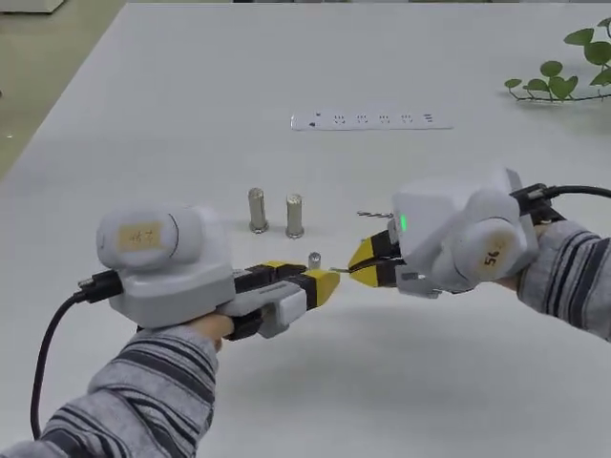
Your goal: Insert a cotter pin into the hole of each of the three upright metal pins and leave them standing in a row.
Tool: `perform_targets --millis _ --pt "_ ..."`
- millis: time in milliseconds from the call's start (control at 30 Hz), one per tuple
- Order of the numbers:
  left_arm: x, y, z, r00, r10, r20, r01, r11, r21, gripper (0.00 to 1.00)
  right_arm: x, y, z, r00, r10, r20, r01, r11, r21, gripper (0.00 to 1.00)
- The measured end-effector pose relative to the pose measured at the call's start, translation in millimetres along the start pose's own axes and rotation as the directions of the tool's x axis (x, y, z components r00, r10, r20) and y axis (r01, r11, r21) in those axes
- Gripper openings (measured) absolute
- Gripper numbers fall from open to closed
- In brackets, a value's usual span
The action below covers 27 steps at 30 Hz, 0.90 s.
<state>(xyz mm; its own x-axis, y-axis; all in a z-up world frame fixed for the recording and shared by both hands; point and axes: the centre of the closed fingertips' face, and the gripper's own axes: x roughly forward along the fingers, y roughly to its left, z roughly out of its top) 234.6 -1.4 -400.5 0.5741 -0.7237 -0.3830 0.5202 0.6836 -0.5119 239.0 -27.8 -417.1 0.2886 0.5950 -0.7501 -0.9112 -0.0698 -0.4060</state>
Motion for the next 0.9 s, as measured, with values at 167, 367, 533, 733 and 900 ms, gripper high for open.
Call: perform_targets --millis 167,367,533,733,900 --pt "0.4 -1.3 0.2 0.9999 -0.010 0.007 0.011 0.999 -0.034 0.16 -0.2 3.4 6.3 0.9998 0.001 0.018 -0.001 1.000 -0.004 0.00" --pt "0.0 -5.0 -0.5 0.9997 -0.024 0.011 0.025 0.998 -0.058 0.08 -1.0 5.0 12.0 0.9995 -0.005 0.031 0.005 1.000 -0.013 0.00" --pt "-0.2 -6.6 -1.8 0.9995 -0.028 0.011 0.029 0.997 -0.068 0.02 -2.7 2.8 15.8 0.9989 -0.015 0.044 0.015 1.000 -0.003 0.00" --pt "0.7 -9.3 -2.0 0.9991 -0.040 0.017 0.041 0.996 -0.075 0.00 -2.5 4.3 18.1 0.9987 -0.012 0.050 0.012 1.000 -0.002 0.00" --pt "2.1 -9.0 -2.7 0.9989 -0.044 0.017 0.045 0.996 -0.080 0.00 -1.8 5.7 19.4 0.9986 -0.007 0.053 0.007 1.000 -0.001 0.00"
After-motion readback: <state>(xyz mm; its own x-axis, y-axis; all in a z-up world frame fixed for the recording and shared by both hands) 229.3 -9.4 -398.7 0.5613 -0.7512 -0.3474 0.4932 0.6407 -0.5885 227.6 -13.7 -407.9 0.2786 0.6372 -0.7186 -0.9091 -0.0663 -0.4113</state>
